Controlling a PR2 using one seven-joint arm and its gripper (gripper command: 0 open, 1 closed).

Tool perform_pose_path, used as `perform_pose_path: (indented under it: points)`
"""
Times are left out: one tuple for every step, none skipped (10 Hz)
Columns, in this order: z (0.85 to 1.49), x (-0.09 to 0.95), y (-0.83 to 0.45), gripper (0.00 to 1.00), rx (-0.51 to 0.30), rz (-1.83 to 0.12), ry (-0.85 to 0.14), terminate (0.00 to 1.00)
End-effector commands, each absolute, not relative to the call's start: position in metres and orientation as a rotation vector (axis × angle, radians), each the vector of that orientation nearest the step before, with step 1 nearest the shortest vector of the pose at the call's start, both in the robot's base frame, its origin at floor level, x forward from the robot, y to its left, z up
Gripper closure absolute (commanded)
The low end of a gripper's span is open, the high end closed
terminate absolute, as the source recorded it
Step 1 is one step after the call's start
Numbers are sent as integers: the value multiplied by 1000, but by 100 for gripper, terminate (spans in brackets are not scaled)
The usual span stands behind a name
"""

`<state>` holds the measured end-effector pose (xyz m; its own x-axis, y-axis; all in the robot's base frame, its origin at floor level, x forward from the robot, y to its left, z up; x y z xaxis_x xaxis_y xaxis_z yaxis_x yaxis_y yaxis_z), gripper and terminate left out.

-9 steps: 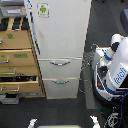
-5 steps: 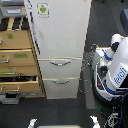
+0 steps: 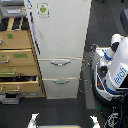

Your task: Opening the fridge

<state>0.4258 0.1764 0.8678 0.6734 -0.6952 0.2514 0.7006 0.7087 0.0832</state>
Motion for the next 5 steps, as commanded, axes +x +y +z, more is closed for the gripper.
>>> perform_pose_path:
  points:
    - [916, 490, 157, 0, -44, -749, -306, 0]
    - [929, 503, 156, 0, -44, -741, -321, 0]
    - [939, 511, 156, 0, -38, -738, -329, 0]
    - [950, 519, 157, 0, -36, -730, -325, 0]
    - [966, 535, 159, 0, -35, -705, -331, 0]
